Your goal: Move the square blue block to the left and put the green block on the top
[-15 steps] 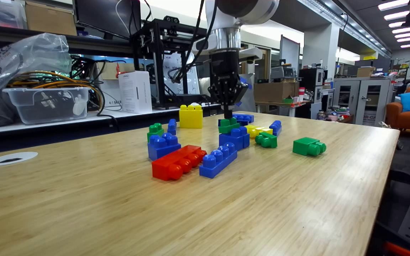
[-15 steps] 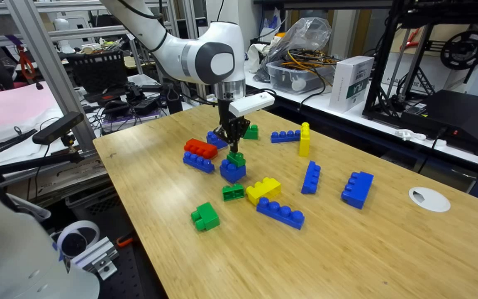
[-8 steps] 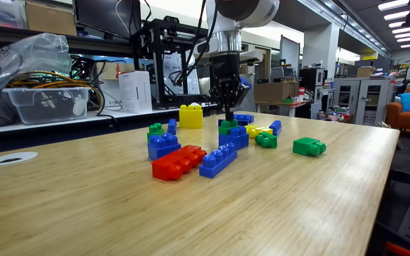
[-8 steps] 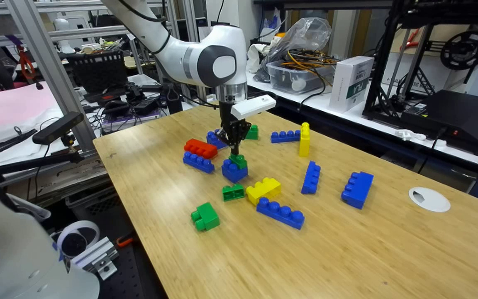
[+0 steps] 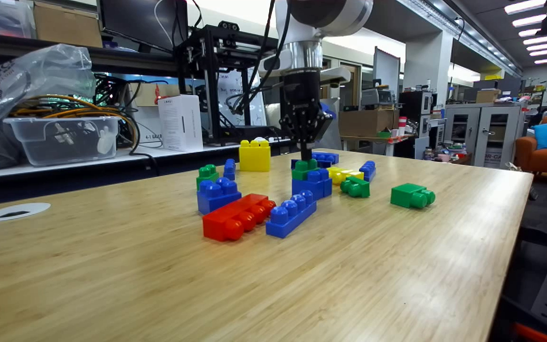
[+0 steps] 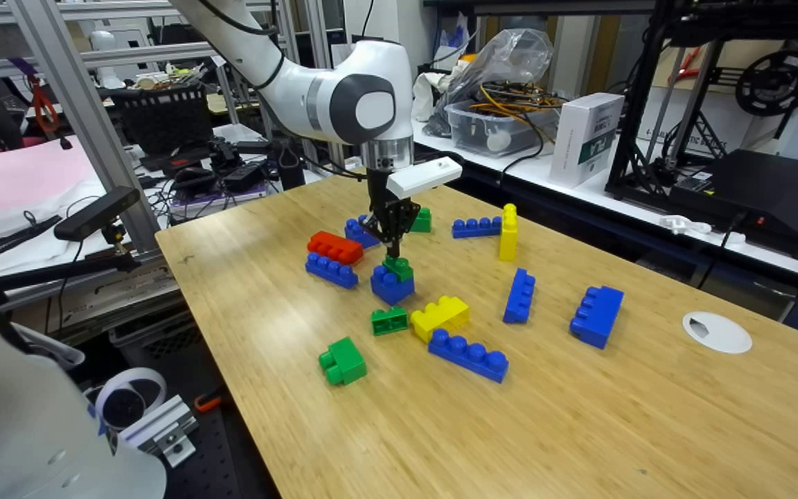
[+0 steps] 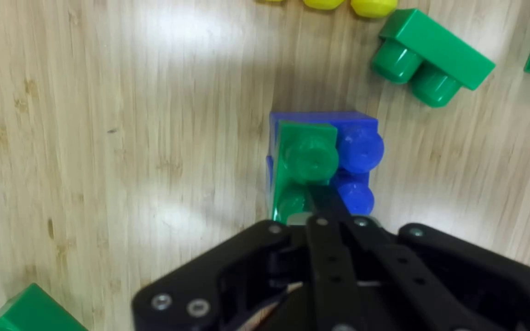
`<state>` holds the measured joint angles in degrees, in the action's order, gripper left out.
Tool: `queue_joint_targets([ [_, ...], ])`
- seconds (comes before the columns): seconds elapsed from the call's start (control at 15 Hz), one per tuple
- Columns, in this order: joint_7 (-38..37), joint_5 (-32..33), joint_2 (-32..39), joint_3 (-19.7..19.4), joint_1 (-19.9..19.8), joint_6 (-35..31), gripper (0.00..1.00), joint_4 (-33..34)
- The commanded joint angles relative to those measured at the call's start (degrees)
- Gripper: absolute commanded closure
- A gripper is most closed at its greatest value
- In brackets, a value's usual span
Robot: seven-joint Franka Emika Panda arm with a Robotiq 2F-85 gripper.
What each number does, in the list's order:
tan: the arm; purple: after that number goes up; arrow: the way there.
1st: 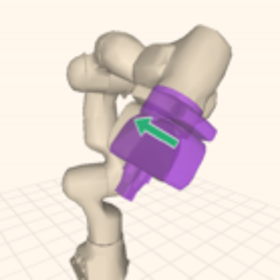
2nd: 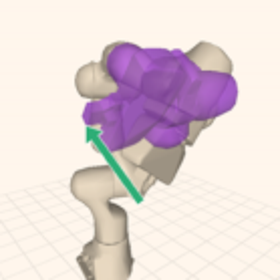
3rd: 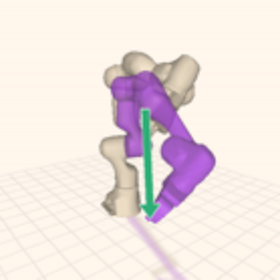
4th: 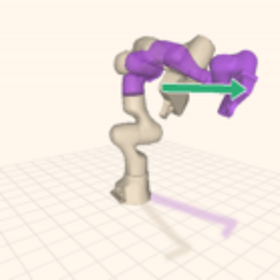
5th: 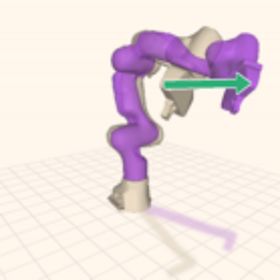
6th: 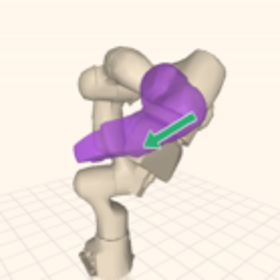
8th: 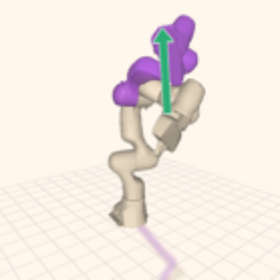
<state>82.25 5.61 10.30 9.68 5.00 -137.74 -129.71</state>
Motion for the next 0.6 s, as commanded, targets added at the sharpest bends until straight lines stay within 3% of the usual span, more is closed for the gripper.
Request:
queue_joint_targets([
  [0.0, 0.25, -0.25, -1.90, -0.18, -0.25, 0.23, 1.00, -0.28],
  [0.53, -2.87, -2.65, -5.61, -0.81, 0.03, 4.92, 1.00, 0.50],
])
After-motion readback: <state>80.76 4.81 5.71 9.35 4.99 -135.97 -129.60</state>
